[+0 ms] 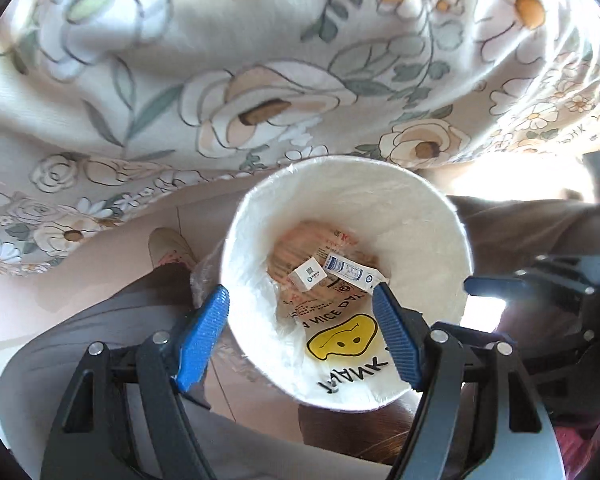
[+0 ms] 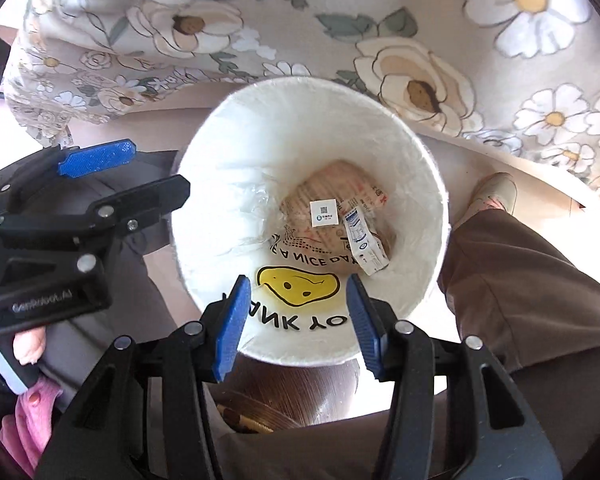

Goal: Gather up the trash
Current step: 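Move both open grippers back toward the items on the bed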

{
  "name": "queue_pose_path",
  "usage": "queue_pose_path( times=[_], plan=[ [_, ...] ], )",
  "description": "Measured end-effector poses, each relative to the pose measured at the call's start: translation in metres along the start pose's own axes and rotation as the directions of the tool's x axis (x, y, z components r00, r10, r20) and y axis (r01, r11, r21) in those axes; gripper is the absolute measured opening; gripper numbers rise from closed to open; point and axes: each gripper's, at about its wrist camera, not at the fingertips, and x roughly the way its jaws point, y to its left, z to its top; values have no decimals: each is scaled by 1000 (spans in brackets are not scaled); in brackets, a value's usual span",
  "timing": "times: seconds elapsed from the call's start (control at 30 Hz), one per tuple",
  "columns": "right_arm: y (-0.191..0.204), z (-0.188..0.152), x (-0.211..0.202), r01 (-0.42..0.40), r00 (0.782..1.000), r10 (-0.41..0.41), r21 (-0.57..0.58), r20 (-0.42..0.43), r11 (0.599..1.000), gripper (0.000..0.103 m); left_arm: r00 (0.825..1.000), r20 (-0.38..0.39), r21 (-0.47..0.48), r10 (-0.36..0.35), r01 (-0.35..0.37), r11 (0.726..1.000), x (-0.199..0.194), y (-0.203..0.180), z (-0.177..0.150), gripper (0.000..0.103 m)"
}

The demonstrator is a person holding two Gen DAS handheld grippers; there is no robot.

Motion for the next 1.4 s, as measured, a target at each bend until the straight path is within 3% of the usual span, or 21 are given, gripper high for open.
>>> queue_pose_path(
  times=[0.23,0.43,0.6,0.73,0.87,0.93,1.07,1.4],
  plan=[
    [16,-9,-104,11,990,-2,-59,144,998,51,993,117,10,25,-27,1000,-83,15,7,77],
    [30,-1,-186,18,954,10,-89,298,996,57,961,272,-14,56,-55,998,-155,23,33,88],
    [41,15,-239,55,896,-6,-98,445,994,67,921,383,-18,72,-71,997,-206,32,69,91],
    [49,35,-275,55,846,13,-111,533,992,69,887,460,-20,36,-31,999,-233,40,95,93],
    [54,59,-297,68,797,12,-109,604,992,71,877,479,-22,37,-30,999,-241,44,122,93],
    [55,73,-305,73,783,8,-104,622,992,71,874,484,-20,36,-30,999,-241,48,137,93],
    [55,101,-309,71,774,6,-96,633,993,71,864,502,-7,28,-28,1000,-245,51,163,93],
    [43,176,-301,86,779,-26,-65,626,994,71,849,529,-15,14,-7,1000,-237,74,242,93]
  ],
)
